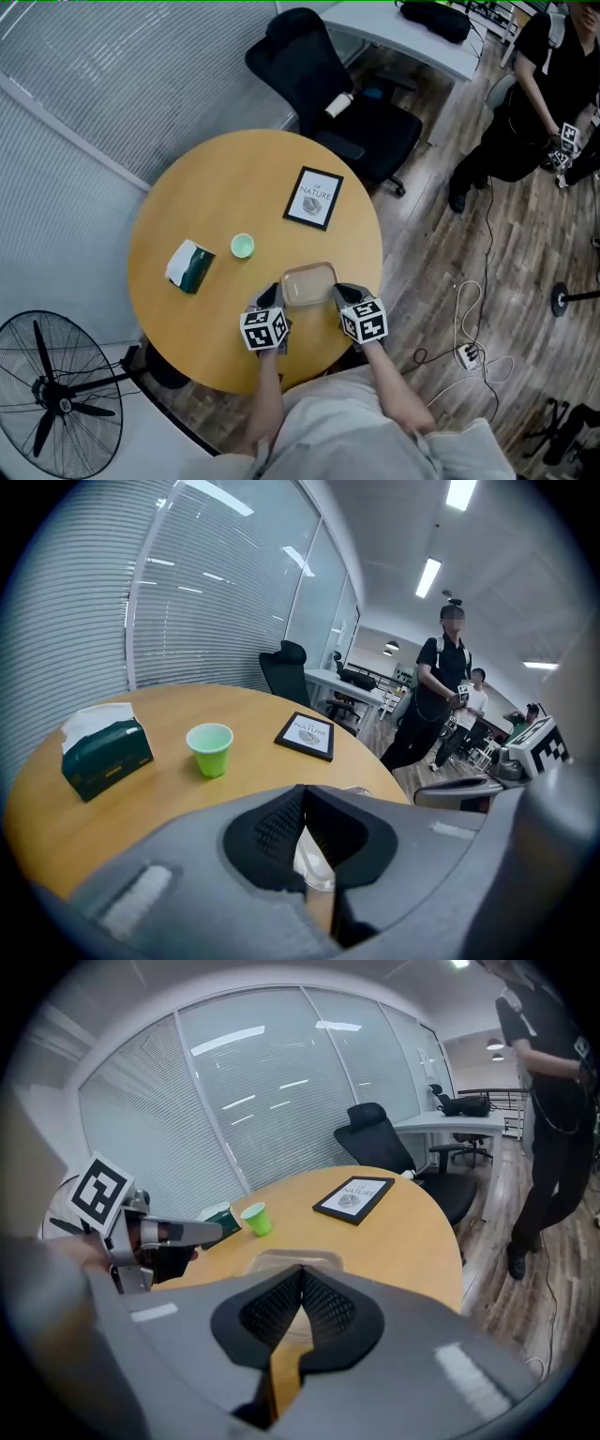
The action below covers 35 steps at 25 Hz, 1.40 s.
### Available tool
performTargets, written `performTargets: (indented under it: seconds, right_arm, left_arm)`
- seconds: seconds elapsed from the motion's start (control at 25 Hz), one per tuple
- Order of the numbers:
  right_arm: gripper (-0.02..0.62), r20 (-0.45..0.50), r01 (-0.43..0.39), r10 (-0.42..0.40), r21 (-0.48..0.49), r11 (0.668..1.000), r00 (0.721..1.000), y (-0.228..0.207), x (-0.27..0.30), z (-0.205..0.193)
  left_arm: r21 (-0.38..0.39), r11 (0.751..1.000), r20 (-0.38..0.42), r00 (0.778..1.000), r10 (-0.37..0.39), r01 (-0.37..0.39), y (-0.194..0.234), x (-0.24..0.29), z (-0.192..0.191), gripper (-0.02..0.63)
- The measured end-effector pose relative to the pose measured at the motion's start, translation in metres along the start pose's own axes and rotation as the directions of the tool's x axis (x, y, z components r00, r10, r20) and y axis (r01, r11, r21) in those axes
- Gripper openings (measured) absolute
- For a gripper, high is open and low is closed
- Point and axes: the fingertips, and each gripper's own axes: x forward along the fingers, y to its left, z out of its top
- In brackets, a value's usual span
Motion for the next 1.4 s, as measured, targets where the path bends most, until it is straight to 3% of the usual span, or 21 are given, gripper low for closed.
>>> performTargets:
  seconds: [0.24, 0.4, 0.48, 0.6, 0.72, 0.92, 1.4]
  right_arm:
    - [0.057, -0.034, 0.007, -0.006, 0.015, 1.0, 0.999, -0.009, 0.013, -0.009]
    - [0.105, -0.052, 0.008, -0.006, 0.033, 0.999, 0.999, -0.013, 0.018, -0.017]
    - [0.135, -0.06, 0.009, -0.007, 0.042, 0.999, 0.998, -0.015, 0.021, -0.022]
    - [0.187, -0.066, 0.011, -0.007, 0.052, 0.999, 0.998, -0.018, 0.026, -0.025]
    - [0.225, -0.075, 0.008, -0.004, 0.056, 0.998, 0.997, -0.019, 0.029, -0.028]
    - [0.232, -0.093, -0.001, 0.007, 0.064, 0.998, 0.996, -0.019, 0.031, -0.035]
    - [0.232, -0.119, -0.031, 0.038, 0.055, 0.998, 0.992, -0.012, 0.036, -0.043]
  left_arm:
    - [-0.024, 1.0, -0.06, 0.998, 0.001, -0.003, 0.005, 0.013, -0.021, 0.02]
    - [-0.04, 0.999, -0.091, 0.996, 0.0, -0.004, 0.006, 0.02, -0.031, 0.068]
    - [-0.045, 0.999, -0.103, 0.995, -0.009, 0.004, 0.004, 0.025, -0.035, 0.108]
    - [-0.057, 0.998, -0.12, 0.993, -0.015, 0.008, 0.002, 0.033, -0.042, 0.226]
    - [-0.083, 0.997, -0.139, 0.99, -0.016, 0.005, 0.001, 0.036, -0.052, 0.269]
    - [-0.125, 0.992, -0.159, 0.987, -0.023, 0.003, -0.004, 0.038, -0.066, 0.273]
    - [-0.141, 0.99, -0.187, 0.982, -0.005, -0.022, -0.013, 0.04, -0.079, 0.273]
